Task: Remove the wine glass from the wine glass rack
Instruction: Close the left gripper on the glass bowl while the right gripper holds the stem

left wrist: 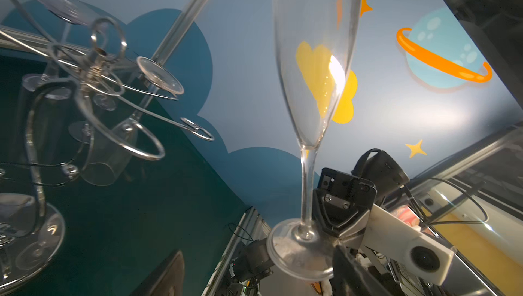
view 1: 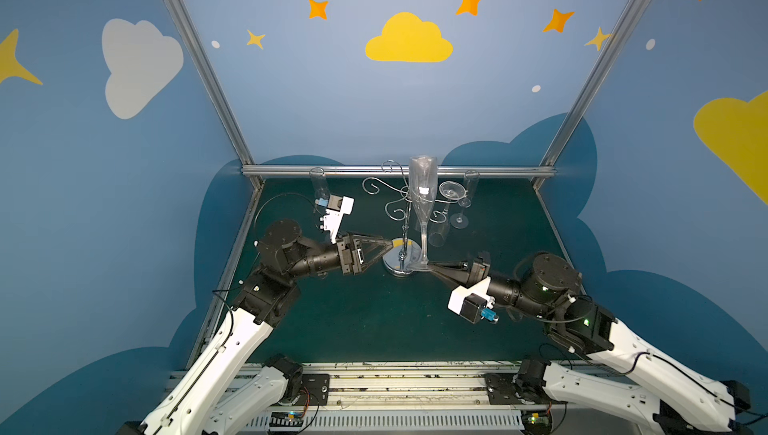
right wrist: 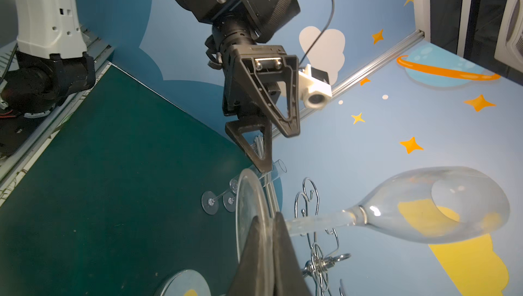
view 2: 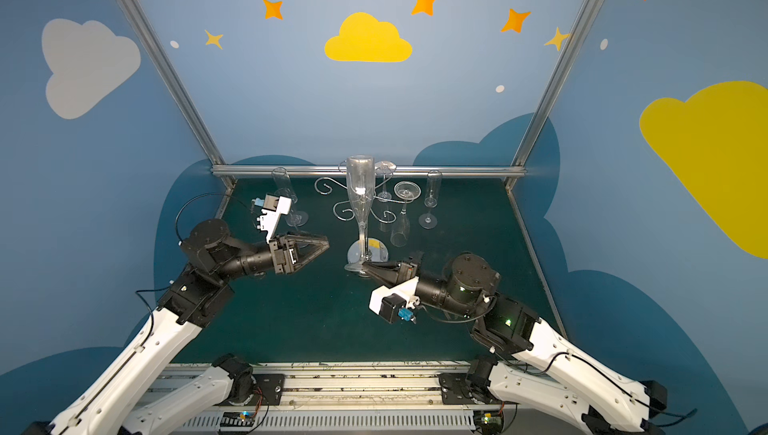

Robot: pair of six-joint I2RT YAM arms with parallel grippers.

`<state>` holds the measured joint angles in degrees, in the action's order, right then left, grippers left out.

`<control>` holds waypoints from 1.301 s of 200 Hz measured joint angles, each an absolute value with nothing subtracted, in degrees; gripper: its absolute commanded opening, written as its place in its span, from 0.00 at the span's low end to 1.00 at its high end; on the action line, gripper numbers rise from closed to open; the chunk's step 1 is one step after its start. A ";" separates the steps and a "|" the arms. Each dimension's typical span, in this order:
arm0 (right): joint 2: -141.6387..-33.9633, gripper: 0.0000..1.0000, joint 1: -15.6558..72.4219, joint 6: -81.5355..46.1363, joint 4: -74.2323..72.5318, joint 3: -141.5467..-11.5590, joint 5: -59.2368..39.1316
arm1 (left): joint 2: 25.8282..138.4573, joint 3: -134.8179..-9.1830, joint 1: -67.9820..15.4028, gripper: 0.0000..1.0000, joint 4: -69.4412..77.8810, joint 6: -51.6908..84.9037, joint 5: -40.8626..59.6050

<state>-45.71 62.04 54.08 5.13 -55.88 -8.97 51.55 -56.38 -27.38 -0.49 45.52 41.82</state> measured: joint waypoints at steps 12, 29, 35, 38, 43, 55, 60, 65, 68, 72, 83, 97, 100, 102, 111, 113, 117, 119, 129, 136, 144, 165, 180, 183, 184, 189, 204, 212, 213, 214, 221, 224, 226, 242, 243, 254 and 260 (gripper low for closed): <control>-46.17 0.00 63.64 55.07 4.60 -55.79 -7.92 | 52.66 -56.62 -28.99 0.69 1.10 45.60 41.80; -46.98 0.00 65.84 56.27 3.92 -55.51 -6.11 | 54.24 -56.66 -30.85 0.65 2.83 45.95 41.78; -47.24 0.00 66.41 56.55 3.68 -55.35 -5.58 | 54.72 -56.69 -31.40 0.64 3.31 46.11 41.74; -47.35 0.00 66.70 56.71 3.60 -55.27 -5.32 | 54.98 -56.69 -31.70 0.63 3.53 46.09 41.71; -47.57 0.00 67.11 56.90 3.51 -55.11 -5.04 | 55.33 -56.69 -32.14 0.62 3.81 46.24 41.60; -47.90 0.00 67.85 57.34 3.18 -54.65 -4.27 | 55.94 -56.66 -32.95 0.59 4.49 46.44 41.30; -48.03 0.00 68.14 57.52 3.09 -54.50 -3.97 | 56.16 -56.66 -33.28 0.57 4.86 46.54 41.12; -48.12 0.00 68.31 57.54 2.94 -54.33 -3.68 | 56.29 -56.66 -33.58 0.55 5.23 46.54 41.01; -48.18 0.00 68.47 57.58 2.87 -54.26 -3.57 | 56.38 -56.66 -33.74 0.54 5.45 46.65 40.91; -48.25 0.00 68.60 57.65 2.74 -54.13 -3.36 | 56.47 -56.66 -34.00 0.53 5.76 46.68 40.82; -48.42 0.00 68.93 57.69 2.39 -53.93 -2.46 | 56.69 -56.66 -34.59 0.50 6.61 46.89 40.51; -48.58 0.00 69.25 57.65 1.67 -53.69 -1.45 | 56.97 -56.69 -35.48 0.45 7.51 47.00 40.18; -48.60 0.00 69.30 57.63 1.48 -53.65 -1.30 | 57.04 -56.69 -35.68 0.44 7.75 46.87 40.12; -48.60 0.00 69.34 57.60 1.41 -53.60 -1.15 | 57.08 -56.69 -35.79 0.43 7.86 46.96 40.07; -48.62 0.00 69.45 57.52 0.71 -53.34 -0.69 | 57.36 -56.69 -36.36 0.39 8.19 47.05 39.99; -48.62 0.00 69.49 57.47 0.56 -53.30 -0.54 | 57.41 -56.69 -36.49 0.38 8.27 46.96 39.94; -48.62 0.00 69.56 57.49 0.34 -53.21 -0.36 | 57.58 -56.69 -36.75 0.37 8.40 47.16 39.86; -48.62 0.00 69.60 57.49 0.21 -53.17 -0.23 | 57.67 -56.69 -36.86 0.36 8.47 47.03 39.86; -48.69 0.00 69.78 57.49 -0.21 -53.01 0.43 | 58.06 -56.69 -37.32 0.33 8.73 47.16 39.81; -48.75 0.00 69.95 57.52 -0.36 -52.99 0.91 | 58.37 -56.69 -37.60 0.30 8.86 47.18 39.79; -48.86 0.00 70.08 57.56 -0.51 -52.99 1.34 | 58.67 -56.69 -37.82 0.27 8.99 47.42 39.66; -49.12 0.00 70.50 57.93 -0.67 -52.97 2.46 | 59.16 -56.69 -38.09 0.21 9.13 47.62 39.03; -49.28 0.00 70.72 58.22 -0.64 -52.82 3.03 | 59.18 -56.69 -38.17 0.18 9.15 47.77 38.68; -49.30 0.00 70.76 58.33 -0.64 -52.77 3.11 | 59.16 -56.69 -38.17 0.17 9.17 47.81 38.59; -49.32 0.00 70.76 58.37 -0.64 -52.75 3.22 | 59.16 -56.69 -38.17 0.17 9.17 47.83 38.59; -49.36 0.00 70.81 58.52 -0.64 -52.69 3.40 | 59.16 -56.69 -38.17 0.16 9.21 47.86 38.46; -49.52 0.00 71.00 58.94 -0.62 -52.49 3.92 | 59.16 -56.69 -38.20 0.10 9.15 47.97 37.89; -49.58 0.00 71.05 58.94 -0.71 -52.49 4.10 | 59.16 -56.66 -38.22 0.04 9.02 47.70 37.74; -49.58 0.00 71.05 58.94 -0.71 -52.49 4.12 | 59.16 -56.66 -38.22 0.04 8.99 47.59 37.65; -49.58 0.00 71.05 58.92 -0.75 -52.49 4.14 | 59.16 -56.66 -38.22 0.03 9.02 47.62 37.60; -49.56 0.00 71.09 58.94 -0.82 -52.47 4.27 | 59.18 -56.66 -38.24 0.03 9.06 47.55 37.52; -49.58 0.00 71.09 58.92 -0.84 -52.47 4.32 | 59.18 -56.66 -38.24 0.03 9.06 47.46 37.47; -49.58 0.00 71.11 58.96 -0.89 -52.47 4.36 | 59.18 -56.66 -38.24 0.03 9.06 47.48 37.45; -49.58 0.00 71.18 58.96 -0.95 -52.47 4.67 | 59.18 -56.66 -38.28 0.03 9.08 47.51 37.28; -49.58 0.00 71.20 58.96 -0.93 -52.47 4.69 | 59.18 -56.66 -38.28 0.03 9.08 47.51 37.28; -49.63 0.42 71.29 58.96 -0.99 -52.47 5.02 | 59.18 -56.66 -38.28 0.03 9.06 47.51 37.26; -49.69 0.85 71.40 59.00 -1.34 -52.42 5.50 | 59.18 -56.66 -38.28 0.03 9.04 47.59 37.17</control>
